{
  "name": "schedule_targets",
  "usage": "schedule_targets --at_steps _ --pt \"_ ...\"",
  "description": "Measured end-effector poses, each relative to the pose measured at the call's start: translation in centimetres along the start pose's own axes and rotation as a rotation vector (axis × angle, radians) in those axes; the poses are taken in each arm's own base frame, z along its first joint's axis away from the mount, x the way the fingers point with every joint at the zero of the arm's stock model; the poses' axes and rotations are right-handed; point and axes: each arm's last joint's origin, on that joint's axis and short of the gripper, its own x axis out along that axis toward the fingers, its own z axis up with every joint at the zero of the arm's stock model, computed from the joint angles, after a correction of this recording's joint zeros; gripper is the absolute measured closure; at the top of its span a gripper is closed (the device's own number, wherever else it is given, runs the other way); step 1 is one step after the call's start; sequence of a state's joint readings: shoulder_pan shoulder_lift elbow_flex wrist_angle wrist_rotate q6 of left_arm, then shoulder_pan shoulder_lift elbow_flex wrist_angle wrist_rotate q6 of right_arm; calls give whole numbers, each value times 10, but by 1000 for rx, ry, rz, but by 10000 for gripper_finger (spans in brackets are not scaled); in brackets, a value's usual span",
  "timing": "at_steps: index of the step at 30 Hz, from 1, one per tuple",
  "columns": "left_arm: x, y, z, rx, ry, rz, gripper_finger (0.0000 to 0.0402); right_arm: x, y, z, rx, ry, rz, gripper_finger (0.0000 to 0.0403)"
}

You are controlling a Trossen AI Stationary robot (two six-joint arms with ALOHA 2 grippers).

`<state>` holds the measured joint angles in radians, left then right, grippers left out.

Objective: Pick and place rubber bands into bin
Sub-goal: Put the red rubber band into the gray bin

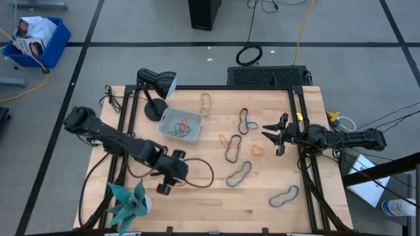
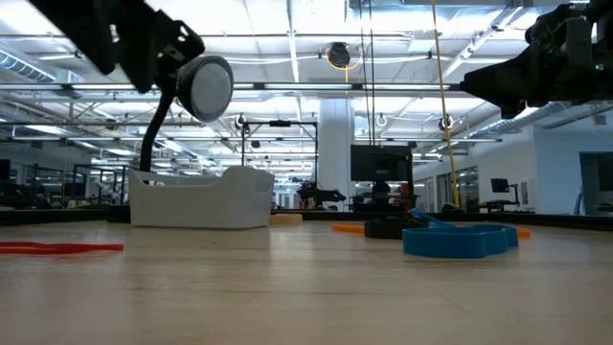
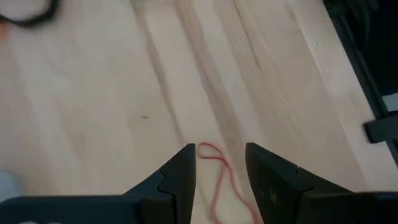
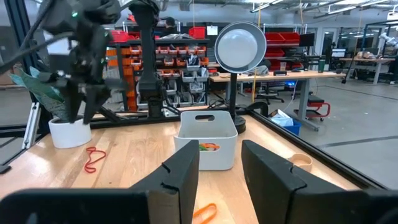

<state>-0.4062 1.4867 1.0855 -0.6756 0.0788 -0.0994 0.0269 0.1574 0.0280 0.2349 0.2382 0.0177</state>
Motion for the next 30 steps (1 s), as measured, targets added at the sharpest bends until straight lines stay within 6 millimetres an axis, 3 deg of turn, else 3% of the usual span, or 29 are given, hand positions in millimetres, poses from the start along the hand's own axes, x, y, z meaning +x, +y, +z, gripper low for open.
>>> schedule_targets --at_steps 6,16,25,30 --pt "33 -5 -5 -220 128 20 254 0 0 0 1 0 3 287" --pt "69 -6 -11 -329 226 49 254 0 0 0 0 2 3 287" --pt "85 -6 -14 -429 272 50 254 0 0 -1 -1 7 3 287" --pt "86 -8 -9 -427 216 26 254 0 0 -1 -4 7 3 287"
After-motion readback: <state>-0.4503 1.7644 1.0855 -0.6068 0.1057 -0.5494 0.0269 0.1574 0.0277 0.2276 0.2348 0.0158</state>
